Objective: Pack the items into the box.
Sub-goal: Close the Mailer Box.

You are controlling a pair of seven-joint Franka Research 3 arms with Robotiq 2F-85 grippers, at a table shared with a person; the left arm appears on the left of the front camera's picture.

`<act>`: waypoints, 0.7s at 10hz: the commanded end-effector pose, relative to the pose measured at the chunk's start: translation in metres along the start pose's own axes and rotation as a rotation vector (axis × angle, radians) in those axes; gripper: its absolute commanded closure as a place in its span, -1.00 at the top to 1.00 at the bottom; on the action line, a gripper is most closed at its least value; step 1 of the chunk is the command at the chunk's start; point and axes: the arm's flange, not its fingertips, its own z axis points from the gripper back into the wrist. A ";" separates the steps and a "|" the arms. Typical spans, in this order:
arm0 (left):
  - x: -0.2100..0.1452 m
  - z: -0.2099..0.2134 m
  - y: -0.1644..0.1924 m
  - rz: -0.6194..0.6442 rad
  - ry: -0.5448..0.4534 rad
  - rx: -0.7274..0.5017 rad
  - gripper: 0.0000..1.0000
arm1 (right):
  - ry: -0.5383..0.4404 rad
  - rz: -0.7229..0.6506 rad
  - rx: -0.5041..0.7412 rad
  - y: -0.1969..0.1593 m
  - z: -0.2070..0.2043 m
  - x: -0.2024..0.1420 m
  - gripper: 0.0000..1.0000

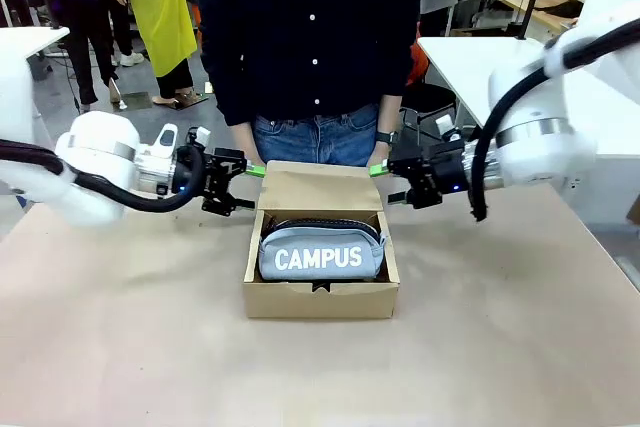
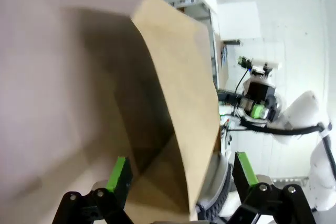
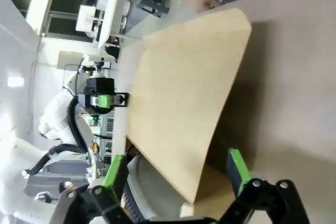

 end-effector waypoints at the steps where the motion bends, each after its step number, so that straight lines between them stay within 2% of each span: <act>1: 0.024 -0.018 0.006 0.006 -0.080 -0.047 1.00 | -0.010 0.003 0.031 -0.011 -0.026 0.014 1.00; 3: 0.032 -0.030 0.006 -0.026 -0.096 -0.108 1.00 | 0.016 -0.009 0.069 -0.024 -0.041 0.018 1.00; 4: 0.031 -0.035 0.006 -0.042 -0.060 -0.122 1.00 | 0.028 -0.020 0.119 -0.029 -0.043 0.021 1.00; 7: 0.033 -0.039 0.010 -0.022 -0.012 -0.127 1.00 | 0.017 -0.027 0.124 -0.030 -0.040 0.023 1.00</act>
